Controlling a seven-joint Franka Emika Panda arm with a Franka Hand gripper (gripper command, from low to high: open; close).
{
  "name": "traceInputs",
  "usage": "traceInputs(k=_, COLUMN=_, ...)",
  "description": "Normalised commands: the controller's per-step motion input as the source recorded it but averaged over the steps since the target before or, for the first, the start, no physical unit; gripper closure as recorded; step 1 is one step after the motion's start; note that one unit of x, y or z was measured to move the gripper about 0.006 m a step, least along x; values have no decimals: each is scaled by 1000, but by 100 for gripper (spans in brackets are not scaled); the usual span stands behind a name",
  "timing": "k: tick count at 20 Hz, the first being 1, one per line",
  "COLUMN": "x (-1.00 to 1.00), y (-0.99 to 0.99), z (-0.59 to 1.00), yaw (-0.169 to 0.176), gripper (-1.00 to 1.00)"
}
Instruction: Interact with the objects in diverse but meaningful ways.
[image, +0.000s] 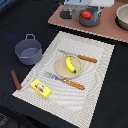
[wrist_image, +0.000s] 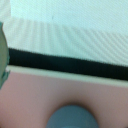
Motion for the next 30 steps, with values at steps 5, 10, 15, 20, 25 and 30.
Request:
traceInputs(k=5, x=13, y=-645, z=-166, yaw=186, gripper=-100)
traceInputs(k=10, x=201, y=-741, z=-77, yaw=126, gripper=-100)
traceInputs(k=15, x=539, y=-509, z=-27, yaw=31, gripper=-100)
traceInputs(k=20, x=755, y=-183, z=-3, yaw=-39, gripper=-100)
traceInputs(k=25, x=709, y=-79, z=-16, yaw=-32, gripper=-100)
traceInputs(k=30, x=370, y=-159, z=-196, yaw=-5, gripper=-100)
